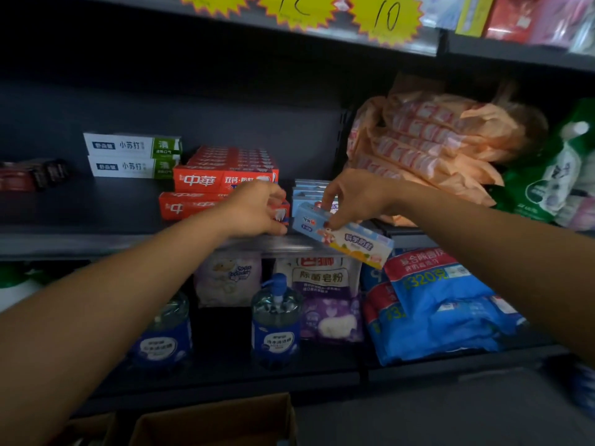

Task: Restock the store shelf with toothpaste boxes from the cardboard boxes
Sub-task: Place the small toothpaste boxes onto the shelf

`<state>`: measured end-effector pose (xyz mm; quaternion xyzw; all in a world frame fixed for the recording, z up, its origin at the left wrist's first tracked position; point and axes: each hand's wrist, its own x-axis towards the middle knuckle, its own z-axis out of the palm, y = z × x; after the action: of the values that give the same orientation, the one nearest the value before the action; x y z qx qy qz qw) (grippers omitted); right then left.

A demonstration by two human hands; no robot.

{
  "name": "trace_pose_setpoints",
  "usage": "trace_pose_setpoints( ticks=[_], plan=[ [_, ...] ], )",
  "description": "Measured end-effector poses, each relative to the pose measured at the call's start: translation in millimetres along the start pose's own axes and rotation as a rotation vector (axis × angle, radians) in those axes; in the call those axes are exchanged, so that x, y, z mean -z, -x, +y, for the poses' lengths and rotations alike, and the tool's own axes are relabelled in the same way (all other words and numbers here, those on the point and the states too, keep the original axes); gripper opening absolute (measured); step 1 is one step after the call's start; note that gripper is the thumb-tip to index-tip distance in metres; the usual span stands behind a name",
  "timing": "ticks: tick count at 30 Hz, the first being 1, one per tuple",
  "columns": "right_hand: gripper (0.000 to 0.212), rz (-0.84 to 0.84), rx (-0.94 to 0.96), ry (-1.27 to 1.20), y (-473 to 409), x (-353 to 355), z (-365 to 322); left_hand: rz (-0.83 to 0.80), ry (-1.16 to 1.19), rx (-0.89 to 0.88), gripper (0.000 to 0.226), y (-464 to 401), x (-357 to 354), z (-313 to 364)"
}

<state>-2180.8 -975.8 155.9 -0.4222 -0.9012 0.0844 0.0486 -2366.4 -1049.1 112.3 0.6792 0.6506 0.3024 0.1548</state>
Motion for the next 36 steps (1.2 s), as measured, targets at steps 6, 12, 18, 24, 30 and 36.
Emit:
trace_pose_setpoints(
  ticks=[6,12,18,24,30,36],
  plan=[
    [0.035,-0.042,0.126,0.096,2,-1,-6,-0.176,-0.150,-0.120,0.061,-22,0,19],
    [0.029,-0.030,0.118,0.103,1,-1,4,-0.210,-0.211,-0.148,0.034,-34,-8,22],
    [0.035,-0.017,0.077,0.242,7,9,45,-0.141,-0.193,-0.096,0.034,-51,-5,14],
    [0.040,0.103,0.042,0.270,-6,21,79,-0.049,-0.295,-0.098,0.031,-80,-7,26],
    [0.047,0.131,-0.001,0.317,-36,6,103,-0.043,-0.427,-0.079,0.034,-104,-26,27],
    [0.047,0.103,-0.015,0.322,-54,-10,121,-0.067,-0.487,-0.048,0.040,-122,-47,21]
  ],
)
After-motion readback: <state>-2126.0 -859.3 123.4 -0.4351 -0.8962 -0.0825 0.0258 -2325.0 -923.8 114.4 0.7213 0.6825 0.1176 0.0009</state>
